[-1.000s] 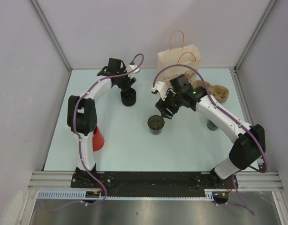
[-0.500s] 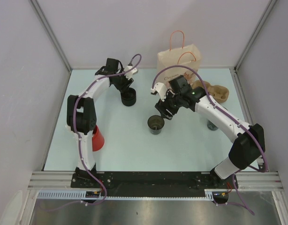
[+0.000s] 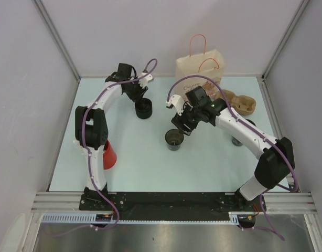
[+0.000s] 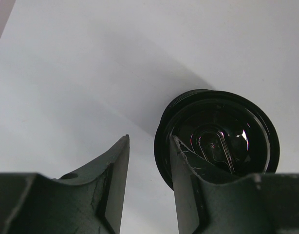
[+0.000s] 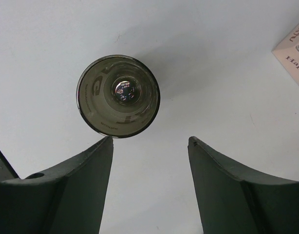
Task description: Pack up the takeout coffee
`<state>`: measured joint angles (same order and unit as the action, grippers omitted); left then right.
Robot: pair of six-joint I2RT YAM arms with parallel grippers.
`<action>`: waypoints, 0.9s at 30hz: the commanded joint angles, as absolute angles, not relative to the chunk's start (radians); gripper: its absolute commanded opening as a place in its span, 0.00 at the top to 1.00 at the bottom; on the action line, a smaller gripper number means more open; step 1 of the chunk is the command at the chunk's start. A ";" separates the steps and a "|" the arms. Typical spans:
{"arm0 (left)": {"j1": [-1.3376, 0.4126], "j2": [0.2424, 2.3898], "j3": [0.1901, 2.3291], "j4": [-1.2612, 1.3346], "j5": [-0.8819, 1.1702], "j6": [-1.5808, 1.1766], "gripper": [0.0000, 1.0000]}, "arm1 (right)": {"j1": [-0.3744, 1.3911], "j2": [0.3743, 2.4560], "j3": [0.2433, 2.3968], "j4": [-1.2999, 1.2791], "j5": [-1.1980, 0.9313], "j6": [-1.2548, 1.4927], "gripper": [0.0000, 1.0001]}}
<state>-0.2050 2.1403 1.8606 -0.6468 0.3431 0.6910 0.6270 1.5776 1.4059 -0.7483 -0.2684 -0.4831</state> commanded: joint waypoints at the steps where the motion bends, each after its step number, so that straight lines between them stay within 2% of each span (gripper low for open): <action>1: -0.196 2.166 1.937 -0.690 0.379 0.726 0.56 | 0.632 1.577 1.405 -0.719 -0.253 -0.489 0.33; 6: -0.198 2.186 1.957 -0.722 0.379 0.733 0.57 | 0.635 1.575 1.402 -0.716 -0.249 -0.489 0.33; 10: -0.195 2.186 1.956 -0.721 0.379 0.730 0.63 | 0.637 1.575 1.402 -0.715 -0.249 -0.489 0.34; 18: -0.193 2.177 1.954 -0.704 0.374 0.712 0.80 | 0.640 1.577 1.402 -0.713 -0.248 -0.488 0.34; 19: -0.193 2.174 1.956 -0.701 0.374 0.707 0.86 | 0.640 1.577 1.402 -0.713 -0.245 -0.488 0.34; 21: -0.193 2.171 1.953 -0.696 0.373 0.703 0.94 | 0.638 1.577 1.402 -0.713 -0.245 -0.488 0.34; 23: -0.193 2.164 1.954 -0.690 0.373 0.693 0.97 | 0.638 1.577 1.402 -0.712 -0.248 -0.488 0.34; 27: -0.193 2.157 1.957 -0.681 0.370 0.677 0.98 | 0.640 1.578 1.404 -0.713 -0.249 -0.486 0.34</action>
<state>-0.2005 2.1872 1.9114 -0.7151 0.3481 0.6907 0.6350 1.5784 1.4044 -0.7399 -0.2516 -0.4835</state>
